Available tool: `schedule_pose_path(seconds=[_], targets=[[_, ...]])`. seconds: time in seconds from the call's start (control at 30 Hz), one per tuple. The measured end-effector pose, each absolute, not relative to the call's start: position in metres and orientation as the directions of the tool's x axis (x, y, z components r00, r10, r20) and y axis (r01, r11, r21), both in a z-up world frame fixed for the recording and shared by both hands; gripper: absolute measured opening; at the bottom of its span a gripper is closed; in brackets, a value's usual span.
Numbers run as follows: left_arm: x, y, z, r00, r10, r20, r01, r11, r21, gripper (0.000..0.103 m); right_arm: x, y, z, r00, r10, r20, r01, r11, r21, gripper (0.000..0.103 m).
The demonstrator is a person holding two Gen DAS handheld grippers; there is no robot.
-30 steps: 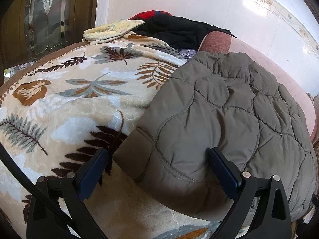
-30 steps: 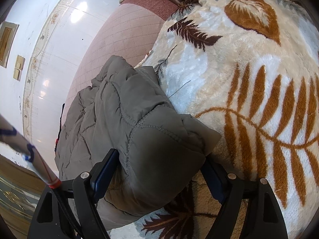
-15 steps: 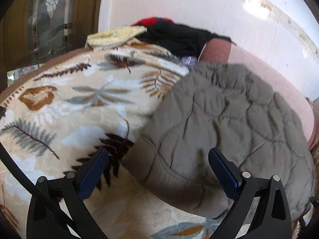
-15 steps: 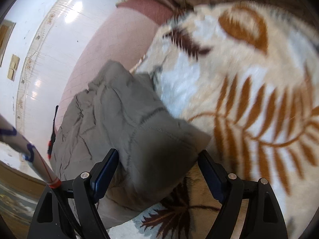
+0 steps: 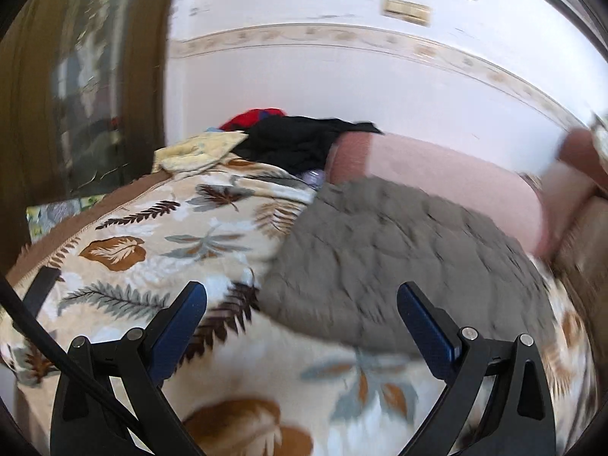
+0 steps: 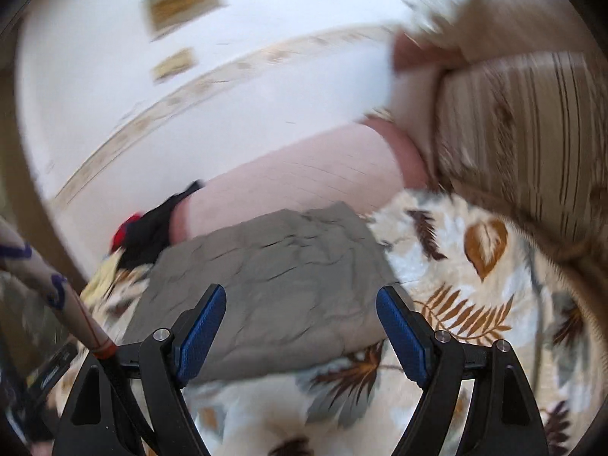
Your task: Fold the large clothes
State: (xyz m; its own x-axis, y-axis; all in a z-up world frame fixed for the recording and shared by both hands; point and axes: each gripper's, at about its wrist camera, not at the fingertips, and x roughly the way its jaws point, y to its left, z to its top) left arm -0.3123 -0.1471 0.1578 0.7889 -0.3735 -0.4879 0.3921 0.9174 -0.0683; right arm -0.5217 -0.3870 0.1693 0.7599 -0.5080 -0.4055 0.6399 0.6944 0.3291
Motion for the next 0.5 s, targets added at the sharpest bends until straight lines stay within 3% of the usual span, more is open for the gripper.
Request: schedule_pose_path(seconds=[0.23,0.5], targets=[[-0.397,-0.129,0.179,0.741,-0.439,-0.508,0.515,0.857,0.010,0.103,-0.552,-0.296,0.196,0.797,-0.444,-0.410,0.549,0.816,0.183,0.091],[-0.448,-0.103,0.212,0.795,-0.420,-0.438,0.504,0.859,0.091,0.103,-0.590,-0.256,0.217,0.792,-0.474,-0.383,0.550,0.828,0.111,0.093]])
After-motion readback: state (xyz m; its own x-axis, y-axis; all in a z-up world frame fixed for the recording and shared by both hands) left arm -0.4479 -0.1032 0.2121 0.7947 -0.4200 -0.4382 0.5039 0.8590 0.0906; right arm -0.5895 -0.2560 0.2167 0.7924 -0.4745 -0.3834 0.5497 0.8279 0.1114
